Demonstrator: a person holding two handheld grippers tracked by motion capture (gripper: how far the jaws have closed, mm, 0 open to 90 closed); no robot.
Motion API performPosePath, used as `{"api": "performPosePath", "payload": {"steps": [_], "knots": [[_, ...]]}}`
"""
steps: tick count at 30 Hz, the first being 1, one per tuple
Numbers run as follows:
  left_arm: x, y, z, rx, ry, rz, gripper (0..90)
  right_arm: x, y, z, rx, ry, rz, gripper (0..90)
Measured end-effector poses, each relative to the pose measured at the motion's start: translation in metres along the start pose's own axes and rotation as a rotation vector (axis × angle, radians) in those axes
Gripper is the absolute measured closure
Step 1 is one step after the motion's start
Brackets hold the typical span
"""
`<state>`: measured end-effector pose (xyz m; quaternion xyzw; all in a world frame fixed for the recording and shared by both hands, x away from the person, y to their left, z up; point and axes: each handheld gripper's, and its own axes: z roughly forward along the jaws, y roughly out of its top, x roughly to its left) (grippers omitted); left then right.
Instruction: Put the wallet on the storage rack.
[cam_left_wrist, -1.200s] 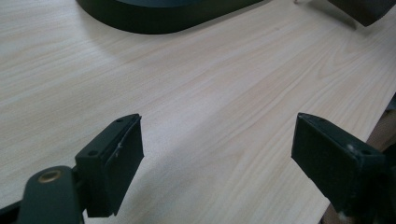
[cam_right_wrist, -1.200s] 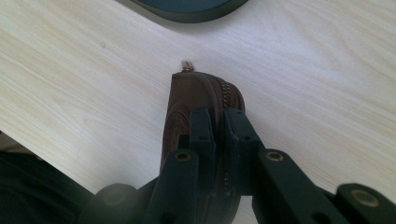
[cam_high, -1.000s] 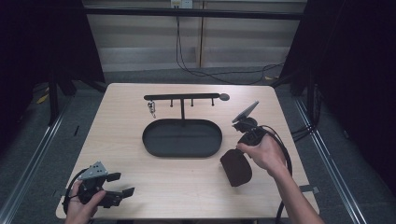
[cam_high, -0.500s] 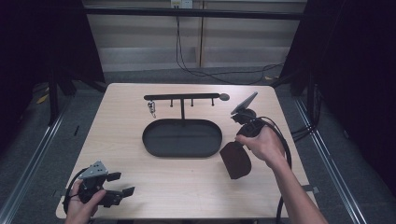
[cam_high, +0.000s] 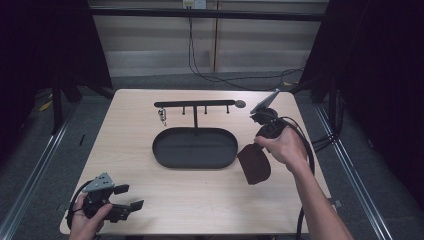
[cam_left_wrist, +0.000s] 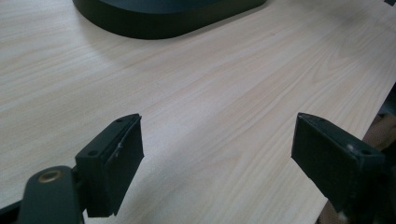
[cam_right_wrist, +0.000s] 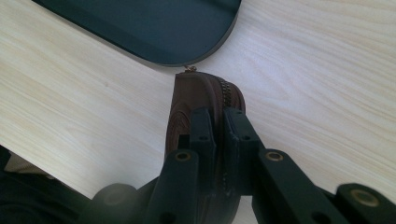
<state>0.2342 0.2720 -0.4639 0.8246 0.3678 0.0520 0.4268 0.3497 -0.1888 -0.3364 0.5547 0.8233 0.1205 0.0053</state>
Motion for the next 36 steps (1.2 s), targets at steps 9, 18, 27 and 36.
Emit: {"api": "performPosePath", "payload": {"steps": [9,18,27,36], "knots": [[0.0,-0.001,0.001,0.005,-0.003,-0.007,16.7,0.0,0.008,-0.006,-0.017,-0.007,0.001,82.8],[0.001,-0.001,0.0,0.006,-0.004,-0.009,16.7,-0.001,0.019,-0.011,-0.046,0.001,0.014,82.9],[0.001,-0.001,0.0,0.007,-0.001,-0.01,16.7,0.001,0.033,-0.011,-0.079,0.007,0.021,83.4],[0.002,-0.001,0.0,0.005,-0.003,-0.012,16.8,-0.001,0.042,-0.013,-0.13,0.033,0.049,83.7]]}}
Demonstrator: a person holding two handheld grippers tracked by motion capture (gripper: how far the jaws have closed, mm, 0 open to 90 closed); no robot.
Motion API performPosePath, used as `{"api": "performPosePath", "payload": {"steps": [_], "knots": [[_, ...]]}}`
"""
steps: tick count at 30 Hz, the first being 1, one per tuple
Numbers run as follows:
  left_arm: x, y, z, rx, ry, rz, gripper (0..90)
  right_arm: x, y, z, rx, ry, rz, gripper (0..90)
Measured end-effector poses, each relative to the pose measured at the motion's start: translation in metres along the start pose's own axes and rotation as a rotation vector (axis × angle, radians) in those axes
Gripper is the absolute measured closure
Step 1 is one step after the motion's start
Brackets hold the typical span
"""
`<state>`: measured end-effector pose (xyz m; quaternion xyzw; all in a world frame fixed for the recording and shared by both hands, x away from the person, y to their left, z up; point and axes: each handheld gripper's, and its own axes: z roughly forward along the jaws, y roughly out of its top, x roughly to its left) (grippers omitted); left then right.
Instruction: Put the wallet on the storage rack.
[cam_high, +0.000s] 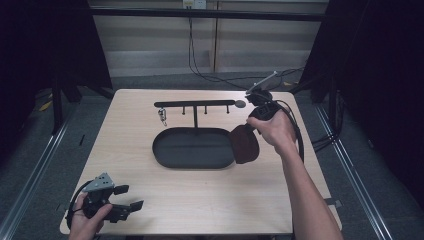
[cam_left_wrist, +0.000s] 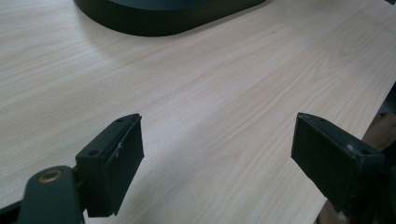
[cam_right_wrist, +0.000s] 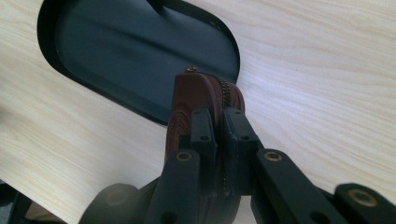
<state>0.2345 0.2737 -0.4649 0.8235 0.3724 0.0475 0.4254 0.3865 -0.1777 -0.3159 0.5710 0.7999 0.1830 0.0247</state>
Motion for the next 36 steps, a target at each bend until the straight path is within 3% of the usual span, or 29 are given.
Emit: {"api": "performPosePath", "payload": {"steps": [5,11,18,28,33,36], "knots": [[-0.001,0.0,0.0,0.0,0.002,0.003,16.8,-0.001,0.005,0.003,-0.054,0.019,0.004,84.1],[0.0,0.0,-0.001,-0.002,0.001,0.004,16.8,-0.003,0.009,0.006,-0.079,0.038,0.026,84.3],[0.0,0.0,-0.001,-0.006,0.005,-0.003,16.8,-0.007,0.012,0.018,-0.155,0.049,0.087,84.7],[0.0,0.0,-0.001,-0.004,0.001,-0.002,16.8,-0.011,0.015,0.041,-0.18,0.106,0.133,84.8],[0.001,0.0,-0.002,0.001,0.001,-0.011,16.8,-0.011,0.014,0.055,-0.204,0.11,0.117,84.8],[0.002,0.0,-0.002,-0.002,0.002,-0.014,16.8,-0.013,0.013,0.062,-0.193,0.131,0.137,84.8]]}}
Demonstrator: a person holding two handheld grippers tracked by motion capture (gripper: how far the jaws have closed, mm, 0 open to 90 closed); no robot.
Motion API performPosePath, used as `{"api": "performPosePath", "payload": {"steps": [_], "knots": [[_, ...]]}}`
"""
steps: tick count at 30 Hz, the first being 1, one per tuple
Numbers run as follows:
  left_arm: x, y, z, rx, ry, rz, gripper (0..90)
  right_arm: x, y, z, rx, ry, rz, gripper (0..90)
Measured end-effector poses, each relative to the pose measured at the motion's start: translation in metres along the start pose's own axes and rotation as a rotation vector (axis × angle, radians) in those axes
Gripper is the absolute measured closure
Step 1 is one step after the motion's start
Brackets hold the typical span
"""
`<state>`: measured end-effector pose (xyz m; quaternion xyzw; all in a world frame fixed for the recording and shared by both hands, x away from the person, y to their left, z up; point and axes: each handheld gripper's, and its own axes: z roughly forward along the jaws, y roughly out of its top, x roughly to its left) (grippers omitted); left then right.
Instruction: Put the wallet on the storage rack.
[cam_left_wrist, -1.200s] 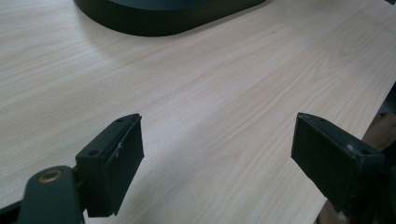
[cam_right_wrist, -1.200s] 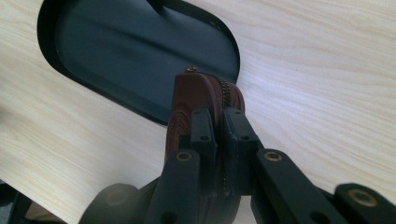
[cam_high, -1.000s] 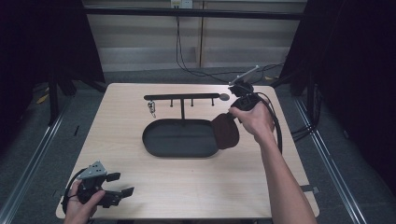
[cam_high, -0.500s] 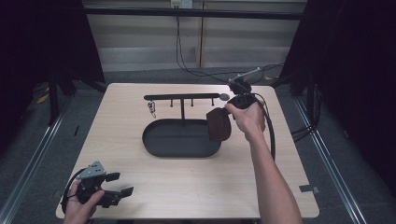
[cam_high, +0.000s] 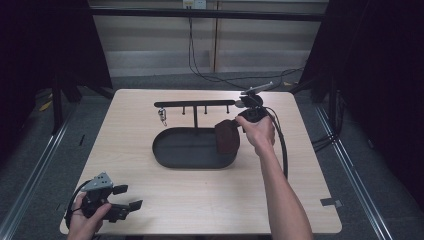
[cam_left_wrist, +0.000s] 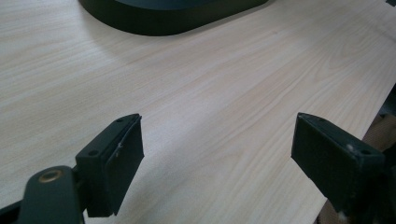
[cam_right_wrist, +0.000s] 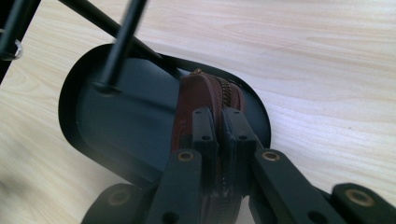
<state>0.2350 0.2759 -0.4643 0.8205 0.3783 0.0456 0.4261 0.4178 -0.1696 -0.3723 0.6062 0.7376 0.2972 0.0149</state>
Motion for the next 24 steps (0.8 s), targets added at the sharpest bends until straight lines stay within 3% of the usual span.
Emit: {"api": "performPosePath", "payload": {"steps": [9,19,24], "knots": [[0.0,0.0,0.0,0.006,0.001,0.003,16.8,-0.008,-0.009,0.019,-0.005,0.069,0.037,84.8],[0.001,0.0,0.0,0.009,0.001,0.001,16.8,-0.015,-0.017,0.043,0.011,0.112,0.076,84.7],[0.001,0.0,-0.001,0.009,-0.002,-0.002,16.8,-0.017,-0.02,0.053,0.01,0.086,0.064,83.3]]}}
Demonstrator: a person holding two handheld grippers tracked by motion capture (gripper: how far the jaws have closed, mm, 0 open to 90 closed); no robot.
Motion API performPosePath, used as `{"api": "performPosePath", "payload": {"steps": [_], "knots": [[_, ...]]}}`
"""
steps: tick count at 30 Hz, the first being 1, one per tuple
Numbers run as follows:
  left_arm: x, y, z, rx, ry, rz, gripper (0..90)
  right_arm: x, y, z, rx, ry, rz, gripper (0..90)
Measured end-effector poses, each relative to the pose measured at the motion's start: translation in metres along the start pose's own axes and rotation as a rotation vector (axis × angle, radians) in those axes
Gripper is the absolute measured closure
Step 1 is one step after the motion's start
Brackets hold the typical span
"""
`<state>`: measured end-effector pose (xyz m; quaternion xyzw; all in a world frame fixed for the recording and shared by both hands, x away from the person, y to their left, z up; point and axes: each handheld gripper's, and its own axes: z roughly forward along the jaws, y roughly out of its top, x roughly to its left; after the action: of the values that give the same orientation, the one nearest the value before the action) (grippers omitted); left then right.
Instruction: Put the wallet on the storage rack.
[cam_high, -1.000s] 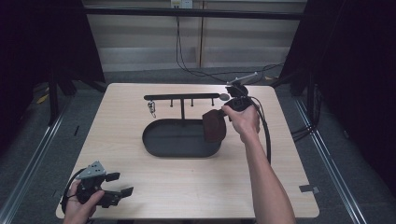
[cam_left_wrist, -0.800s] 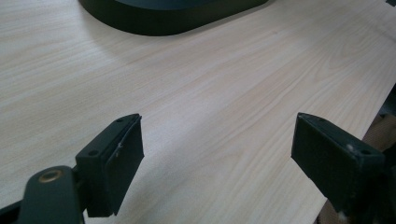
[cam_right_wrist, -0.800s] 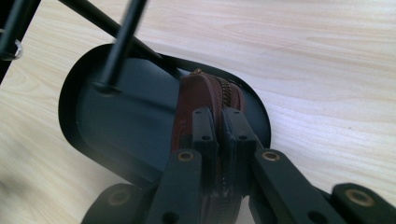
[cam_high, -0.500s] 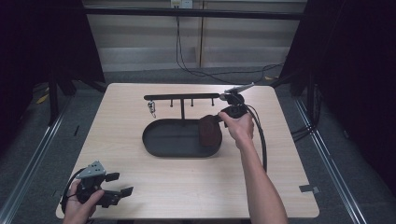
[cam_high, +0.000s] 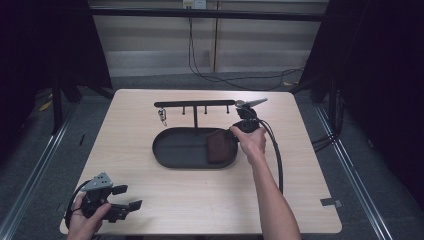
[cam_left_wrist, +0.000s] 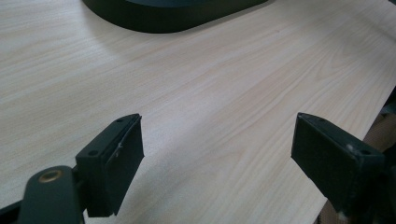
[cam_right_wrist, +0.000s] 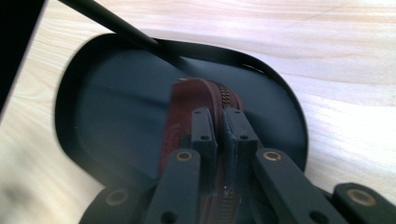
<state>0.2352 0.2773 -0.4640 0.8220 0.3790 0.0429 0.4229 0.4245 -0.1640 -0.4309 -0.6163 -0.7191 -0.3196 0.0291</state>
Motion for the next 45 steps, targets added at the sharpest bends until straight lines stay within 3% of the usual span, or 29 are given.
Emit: {"api": "performPosePath", "payload": {"steps": [6,14,27,31,39,45], "knots": [[0.001,0.0,-0.001,-0.01,0.004,-0.01,16.8,-0.005,-0.004,0.008,-0.028,0.009,-0.002,82.2],[0.001,0.0,-0.001,-0.01,0.005,-0.009,16.8,-0.011,-0.009,0.014,-0.046,-0.022,-0.031,78.8],[0.002,0.0,0.0,-0.003,0.009,-0.005,16.8,-0.006,-0.011,-0.005,-0.1,-0.001,-0.083,51.0],[0.002,0.0,0.0,-0.007,0.008,-0.008,16.8,-0.004,-0.013,-0.012,-0.107,0.011,-0.104,38.1],[0.002,0.0,0.0,-0.006,0.01,-0.01,16.8,-0.007,-0.023,-0.028,-0.156,0.032,-0.114,29.8],[0.003,-0.001,0.0,-0.007,0.013,-0.015,16.8,-0.011,-0.033,-0.038,-0.16,0.02,-0.12,18.8]]}}
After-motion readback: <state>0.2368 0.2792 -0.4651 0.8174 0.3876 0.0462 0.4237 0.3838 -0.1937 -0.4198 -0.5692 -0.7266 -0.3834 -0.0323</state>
